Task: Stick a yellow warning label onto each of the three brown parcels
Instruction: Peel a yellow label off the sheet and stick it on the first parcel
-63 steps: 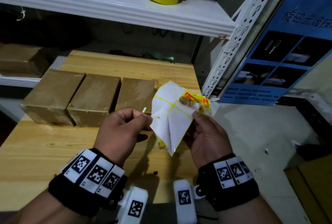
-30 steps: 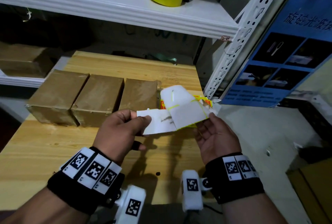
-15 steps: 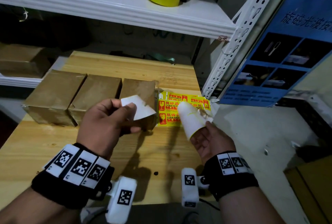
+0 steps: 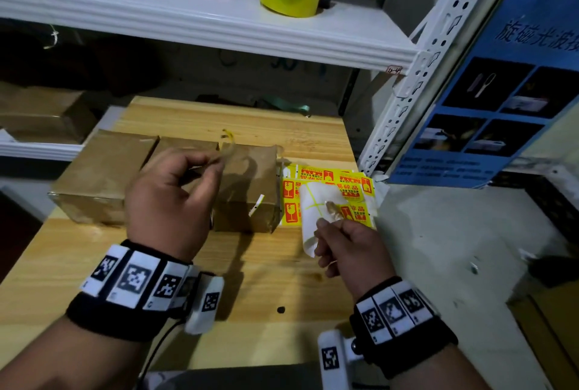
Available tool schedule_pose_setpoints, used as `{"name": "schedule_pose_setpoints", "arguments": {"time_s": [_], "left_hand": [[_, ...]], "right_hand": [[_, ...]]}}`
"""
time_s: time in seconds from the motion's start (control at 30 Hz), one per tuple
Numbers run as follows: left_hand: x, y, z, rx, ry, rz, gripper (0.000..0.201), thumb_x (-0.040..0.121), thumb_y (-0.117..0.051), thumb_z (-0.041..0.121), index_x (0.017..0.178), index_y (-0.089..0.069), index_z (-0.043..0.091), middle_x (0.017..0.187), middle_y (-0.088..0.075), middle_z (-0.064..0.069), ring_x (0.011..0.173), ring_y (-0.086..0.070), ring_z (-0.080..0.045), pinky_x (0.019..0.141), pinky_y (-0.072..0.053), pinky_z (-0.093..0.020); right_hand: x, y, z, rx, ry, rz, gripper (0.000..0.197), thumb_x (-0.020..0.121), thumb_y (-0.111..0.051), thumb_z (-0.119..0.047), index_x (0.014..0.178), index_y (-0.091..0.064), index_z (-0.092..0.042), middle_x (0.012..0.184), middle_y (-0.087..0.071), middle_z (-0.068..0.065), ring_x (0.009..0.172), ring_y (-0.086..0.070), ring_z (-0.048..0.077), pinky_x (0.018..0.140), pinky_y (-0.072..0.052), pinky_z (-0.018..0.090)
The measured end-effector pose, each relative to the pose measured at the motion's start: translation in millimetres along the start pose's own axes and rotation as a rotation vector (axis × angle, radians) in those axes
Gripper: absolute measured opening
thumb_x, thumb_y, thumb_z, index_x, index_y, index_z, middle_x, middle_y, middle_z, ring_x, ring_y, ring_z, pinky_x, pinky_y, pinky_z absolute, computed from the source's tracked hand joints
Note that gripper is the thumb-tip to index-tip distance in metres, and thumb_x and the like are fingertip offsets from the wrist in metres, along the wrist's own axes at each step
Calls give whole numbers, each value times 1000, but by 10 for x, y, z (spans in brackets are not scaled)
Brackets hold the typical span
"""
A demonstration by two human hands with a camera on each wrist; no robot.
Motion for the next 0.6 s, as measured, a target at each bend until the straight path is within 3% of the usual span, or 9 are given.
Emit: {"name": "schedule_pose_setpoints", "arguments": {"time_s": [0.1,0.2,0.3,0.43,0.5,0.6], "left_hand": [[39,-62,-19,149,-132,-34,14,92,-71,21,104,-77,15,103,-75,1,92,-67,-9,78,-54,-25],[41,-90,-72,100,-1,-14,13,93,-70,26,104,-73,22,101,-75,5,87,-69,-6,74,-58,-29],[27,-154,-164,-7,160,-42,8,93,-69,29,101,-67,29,100,-71,17,90,-64,9,74,-56,-22],[31,-228,-270,-182,217,-117,4,93,-68,20,94,-67,23,114,-72,14,106,-67,5,86,-58,-31],[20,-239,-289,-207,224,-148,12,93,-68,17,88,-64,27,115,-71,13,106,-66,7,87,-57,-24],[-5,-248,-285,-207,261,-187,7,94,-66,16,90,-63,21,118,-70,12,105,-63,14,81,-53,-8]], "right_hand": [[-26,-117,-44,87,53,-2,20,95,-66,-19,84,-70,-3,65,-68,6,55,-58,16,45,-43,27],[20,-257,-38,307,27,-15,15,93,-67,-23,94,-74,-9,85,-76,6,79,-68,21,57,-51,34],[99,-366,-51,347,44,18,42,82,-68,-50,109,-76,-18,113,-77,2,109,-71,18,78,-59,39],[140,-555,-71,287,89,-21,73,71,-62,-79,121,-71,-28,126,-72,-11,120,-64,3,104,-52,43],[160,-654,-49,241,71,-66,86,63,-53,-93,125,-69,-34,130,-69,-17,125,-60,0,112,-45,44],[146,-754,-45,189,64,-107,82,65,-44,-97,120,-70,-42,131,-68,-18,125,-60,2,115,-41,47]]}}
Point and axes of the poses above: each hand's wrist, its own x-axis towards the middle knuckle, its own y-axis out of the back of the hand, z = x × y, the point moved 4 cm from there along x, towards the middle knuckle
